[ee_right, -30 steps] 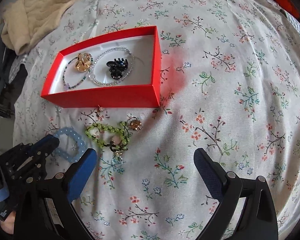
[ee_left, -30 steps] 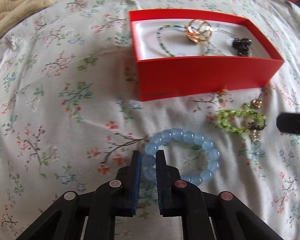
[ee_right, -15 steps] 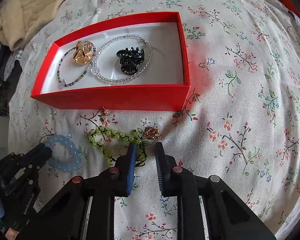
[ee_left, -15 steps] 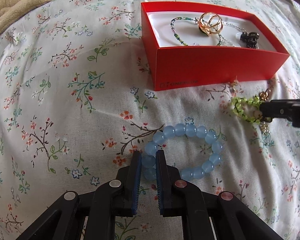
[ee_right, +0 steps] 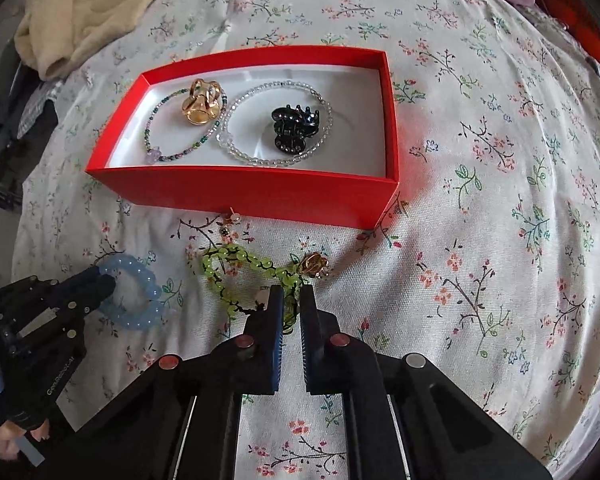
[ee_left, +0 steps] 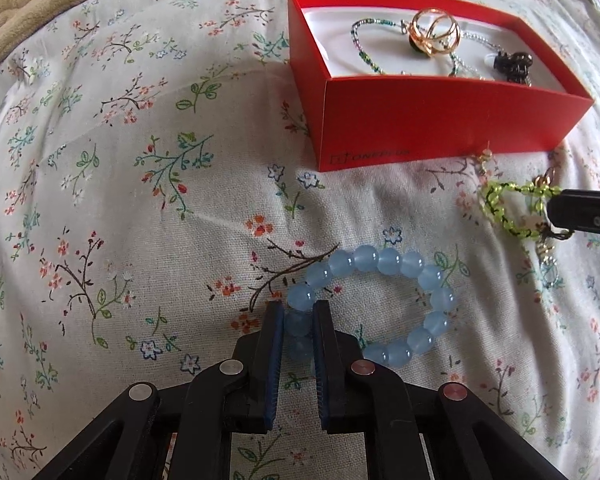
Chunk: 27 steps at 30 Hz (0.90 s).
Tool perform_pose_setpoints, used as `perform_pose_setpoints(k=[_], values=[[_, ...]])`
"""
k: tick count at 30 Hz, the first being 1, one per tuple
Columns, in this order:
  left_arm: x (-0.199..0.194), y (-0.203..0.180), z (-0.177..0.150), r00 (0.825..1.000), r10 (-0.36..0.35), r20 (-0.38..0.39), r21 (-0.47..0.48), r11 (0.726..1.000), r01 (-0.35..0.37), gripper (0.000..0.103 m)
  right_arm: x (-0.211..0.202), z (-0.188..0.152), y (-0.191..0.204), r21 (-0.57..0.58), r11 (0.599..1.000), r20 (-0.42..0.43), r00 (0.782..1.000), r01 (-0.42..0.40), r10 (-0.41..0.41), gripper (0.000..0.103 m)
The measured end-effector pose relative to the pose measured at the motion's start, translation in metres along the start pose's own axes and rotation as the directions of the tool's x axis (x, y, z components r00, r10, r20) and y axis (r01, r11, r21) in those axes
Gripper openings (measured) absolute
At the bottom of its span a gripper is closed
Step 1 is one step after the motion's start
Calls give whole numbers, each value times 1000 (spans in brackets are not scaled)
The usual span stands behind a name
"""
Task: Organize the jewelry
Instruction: 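Grasp the light-blue bead bracelet with the left tool while the right tool grasps the lime-green bead bracelet, then lift both held bracelets and carry them toward the red box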
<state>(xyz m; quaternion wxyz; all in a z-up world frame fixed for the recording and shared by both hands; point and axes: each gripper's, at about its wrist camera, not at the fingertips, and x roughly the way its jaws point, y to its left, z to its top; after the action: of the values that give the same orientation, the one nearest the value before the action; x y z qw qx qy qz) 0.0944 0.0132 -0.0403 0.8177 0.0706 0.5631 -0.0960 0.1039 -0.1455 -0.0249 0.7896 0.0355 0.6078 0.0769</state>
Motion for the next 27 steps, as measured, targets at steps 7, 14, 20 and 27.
perform_pose_setpoints(k=[7, 14, 20, 27], values=[[-20, 0, 4, 998, -39, 55, -30, 999, 41, 10, -27, -5, -3, -11, 999, 53, 998, -39, 40, 8], [-44, 0, 10, 989, -81, 121, -55, 995, 88, 9, -54, -7, 2, -27, 997, 111, 991, -68, 71, 8], [-60, 0, 18, 979, -113, 171, -71, 989, 127, 9, -72, -9, 0, -25, 995, 153, 983, -95, 98, 8], [-79, -6, 28, 960, -162, 228, -80, 979, 185, 9, -89, -4, -3, -20, 994, 205, 973, -108, 110, 8]])
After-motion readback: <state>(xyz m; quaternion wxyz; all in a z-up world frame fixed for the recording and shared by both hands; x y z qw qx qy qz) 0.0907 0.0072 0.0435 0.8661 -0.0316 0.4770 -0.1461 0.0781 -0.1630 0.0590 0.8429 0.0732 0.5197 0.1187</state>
